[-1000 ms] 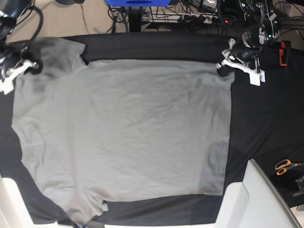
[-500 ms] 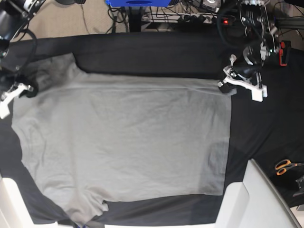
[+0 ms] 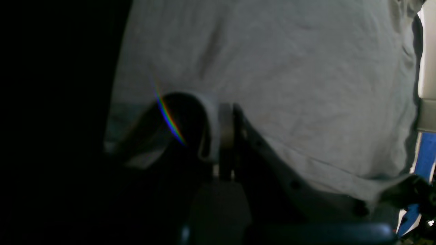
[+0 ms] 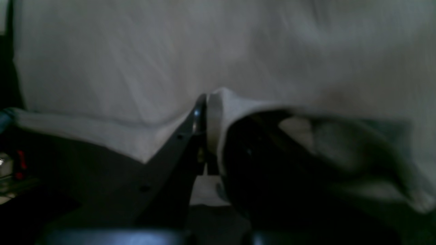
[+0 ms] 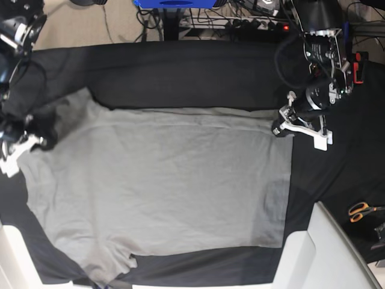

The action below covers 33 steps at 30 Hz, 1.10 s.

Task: Fold the T-shirt properly
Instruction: 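Lift the held shirt edge with both grippers toward the arm bases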

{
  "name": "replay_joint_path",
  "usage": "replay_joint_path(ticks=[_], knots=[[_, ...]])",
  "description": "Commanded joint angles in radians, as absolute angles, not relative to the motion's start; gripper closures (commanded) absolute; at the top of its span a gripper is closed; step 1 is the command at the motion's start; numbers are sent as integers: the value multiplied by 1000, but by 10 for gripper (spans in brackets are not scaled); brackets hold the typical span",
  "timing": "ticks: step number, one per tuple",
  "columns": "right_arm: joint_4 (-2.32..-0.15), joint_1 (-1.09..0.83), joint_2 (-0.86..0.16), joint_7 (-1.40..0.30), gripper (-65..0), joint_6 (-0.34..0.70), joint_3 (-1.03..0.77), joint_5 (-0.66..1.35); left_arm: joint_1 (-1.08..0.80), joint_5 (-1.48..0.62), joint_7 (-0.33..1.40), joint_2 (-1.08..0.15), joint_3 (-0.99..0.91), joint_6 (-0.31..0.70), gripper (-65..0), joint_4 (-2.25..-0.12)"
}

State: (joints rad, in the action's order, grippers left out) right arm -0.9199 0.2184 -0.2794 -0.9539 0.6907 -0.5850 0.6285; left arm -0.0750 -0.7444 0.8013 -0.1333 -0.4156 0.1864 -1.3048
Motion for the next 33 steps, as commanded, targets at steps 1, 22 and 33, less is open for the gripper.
replay_joint_path(ticks=[1,22,33], knots=[[-915,245,-309,-928,-5,698,-588,645,-53,-760,788,-143,-418,194,0,-1317],[-713,371,-346,-707,-5,698,-588,645,150,-604,783,-143,-417,197,0,-1191],[-713,386,-335,-641,-5,698,-588,645,200,-602,694,-150,-309,194,0,-1101]])
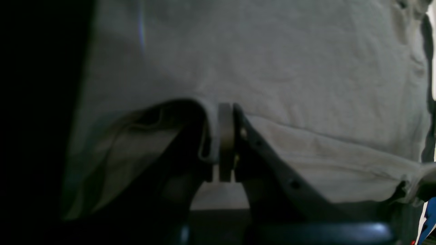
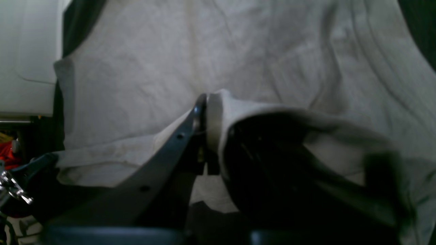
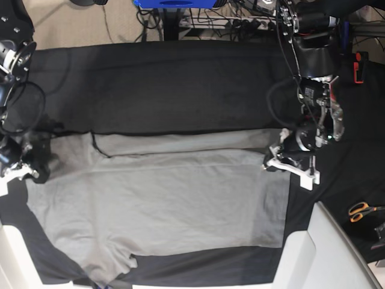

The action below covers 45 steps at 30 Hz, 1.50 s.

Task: Fold the T-shirt properly
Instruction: 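Lift the held shirt edge with both grippers toward the arm bases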

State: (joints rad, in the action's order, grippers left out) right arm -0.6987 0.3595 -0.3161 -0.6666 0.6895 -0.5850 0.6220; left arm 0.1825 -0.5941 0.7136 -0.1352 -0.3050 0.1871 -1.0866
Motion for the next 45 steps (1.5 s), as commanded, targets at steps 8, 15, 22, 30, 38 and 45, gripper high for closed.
replay_joint_path(ticks=[8,15,22,30,38,45], knots=[[-713,404,-328,-610,-3,698,-472,645,220,-602,687,-151,-315,194,0,-1089],[-553,461,-332,-521,-2,698,-403,647,251,-598,687,-173,-308,194,0,-1073],[-526,469,-334,-481,-2,698,-406,647,292,-475,680,-165,-308,200,0,-1004],[-519,479,-331,-426,-2,670,-404,647,298,-473,622,-171,-232,200,0,-1001],[-519,479,-328,-397,-6,604,-407,648,343,-473,550,-171,-196,197,0,-881],[-522,476,-328,-363,-219,590,-409,653,378,-475,550,-196,-206,194,0,-842]])
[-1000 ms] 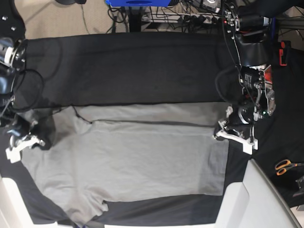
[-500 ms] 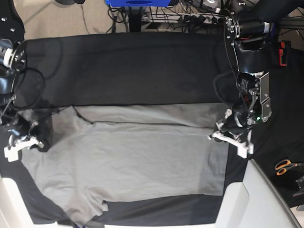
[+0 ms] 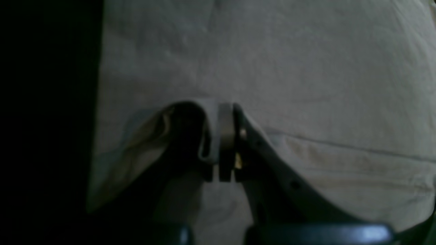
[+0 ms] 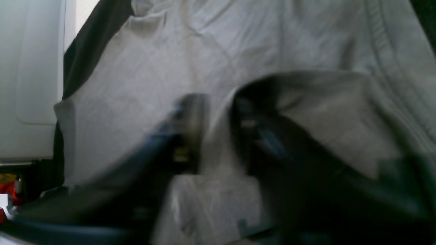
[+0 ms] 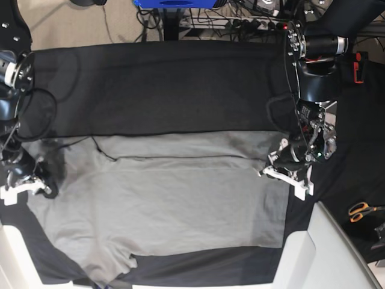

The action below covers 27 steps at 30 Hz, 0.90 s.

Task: Fold the T-shirt properly
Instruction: 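Lift the held shirt edge with both grippers toward the arm bases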

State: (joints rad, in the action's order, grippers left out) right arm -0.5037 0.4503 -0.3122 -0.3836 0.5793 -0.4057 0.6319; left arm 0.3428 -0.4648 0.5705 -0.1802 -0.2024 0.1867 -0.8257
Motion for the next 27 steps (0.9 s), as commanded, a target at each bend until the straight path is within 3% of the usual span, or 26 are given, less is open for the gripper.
replay_joint_path(ticks=[1,4,6,8,14,17,21,27], knots=[[-529,476,-328,-361,-287,590,-410,654,383,-476,550,-205,-206,194,-16,-840],[-530,467,-329,-361,-488,590,-493,696,395,-484,550,-223,-223,194,-323,-846],[-552,449,-331,-372,-507,591,-567,727,392,-507,556,-223,-300,197,-451,-878],[-631,397,-331,-403,-492,591,-622,746,361,-562,587,-225,-387,199,-510,-960],[-931,174,-277,-547,-480,579,-759,828,134,-745,743,-282,-441,202,-518,-1248],[-980,97,-216,-598,-488,469,-819,832,10,-760,743,-286,-420,213,-518,-1322],[-921,77,-180,-555,-486,441,-828,829,-77,-754,743,-285,-420,303,-518,-1319],[-653,148,-225,-429,-483,444,-825,829,-142,-753,746,-277,-420,315,-518,-1319]])
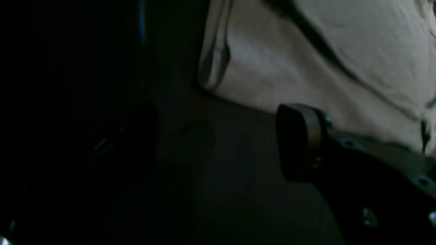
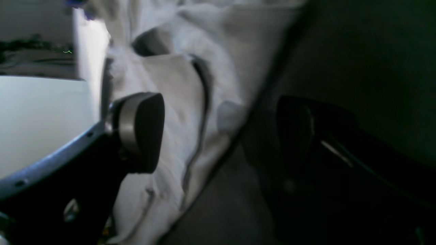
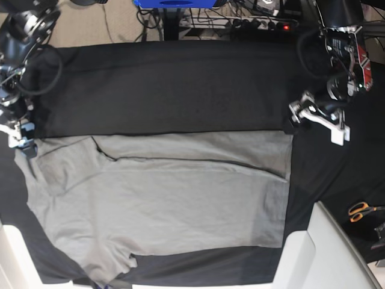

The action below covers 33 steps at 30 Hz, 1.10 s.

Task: Fold the T-shirt properly
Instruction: 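Lift the held shirt edge with both grippers toward the arm bases, then lower the shirt flat and open both grippers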

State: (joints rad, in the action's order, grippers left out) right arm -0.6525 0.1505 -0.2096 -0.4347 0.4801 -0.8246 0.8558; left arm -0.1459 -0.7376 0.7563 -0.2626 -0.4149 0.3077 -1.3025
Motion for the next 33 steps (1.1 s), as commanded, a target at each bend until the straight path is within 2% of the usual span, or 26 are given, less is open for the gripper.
replay_joint_path(ticks=[1,7,13,14,19,24,29,33], knots=[[-615,163,-234,-407,-483,446,-825,828,-148,-753,746,-277,-420,315,-518,-1319],[-446,252,-297,-337,-482,447,-823,823,-166,-759,746,-255,-421,315,-518,-1319],[-423,294,-295,-332,-473,447,-828,730,-171,-757,746,-214,-421,315,-518,-1319],[-423,297,-288,-332,-453,447,-828,727,-171,-757,746,-213,-421,315,-518,-1319],[-423,297,-282,-332,-257,447,-826,725,-182,-757,746,-205,-421,315,-518,-1319],[-423,297,-282,-337,-5,447,-826,725,-182,-757,745,-200,-421,315,-518,-1317],[-423,294,-280,-344,0,447,-826,725,-150,-757,725,-182,-423,314,-518,-1307],[-423,294,-278,-390,0,447,-828,728,-102,-753,654,-139,-515,271,-518,-1179]])
